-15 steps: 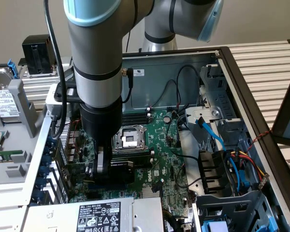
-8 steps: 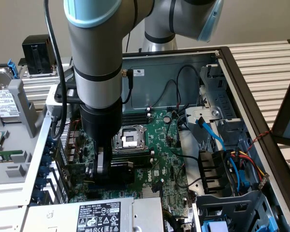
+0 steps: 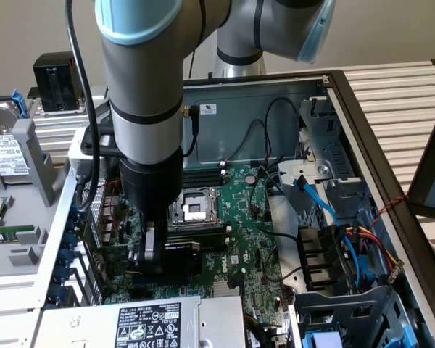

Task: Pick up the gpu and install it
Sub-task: 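Insert the gpu into the slot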

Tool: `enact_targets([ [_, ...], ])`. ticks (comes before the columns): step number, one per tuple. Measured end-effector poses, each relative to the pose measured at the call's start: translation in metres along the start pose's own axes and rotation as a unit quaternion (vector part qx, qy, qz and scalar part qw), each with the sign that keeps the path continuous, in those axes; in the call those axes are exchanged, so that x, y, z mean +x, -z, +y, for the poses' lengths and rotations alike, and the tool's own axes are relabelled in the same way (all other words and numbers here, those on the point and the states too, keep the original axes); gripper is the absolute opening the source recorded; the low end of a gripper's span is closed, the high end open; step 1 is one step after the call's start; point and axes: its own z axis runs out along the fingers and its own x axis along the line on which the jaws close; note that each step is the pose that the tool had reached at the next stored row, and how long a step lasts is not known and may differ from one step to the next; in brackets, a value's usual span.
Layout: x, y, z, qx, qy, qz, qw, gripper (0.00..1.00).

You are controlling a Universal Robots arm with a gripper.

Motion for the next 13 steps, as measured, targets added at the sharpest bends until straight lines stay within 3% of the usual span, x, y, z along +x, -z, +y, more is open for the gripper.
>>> enact_targets([
  [1, 0.0, 0.002, 0.0001, 0.0, 0.0, 0.0, 1.0, 0.35],
  [2, 0.0, 0.0054, 0.0004, 0.0, 0.0, 0.0001, 1.0, 0.41],
  [11, -0.001, 0.0457, 0.0039, 0.0001, 0.0, 0.0008, 1.0, 0.41],
  [13, -0.001, 0.0499, 0.0043, 0.0002, 0.0, 0.0016, 1.0, 0.41],
])
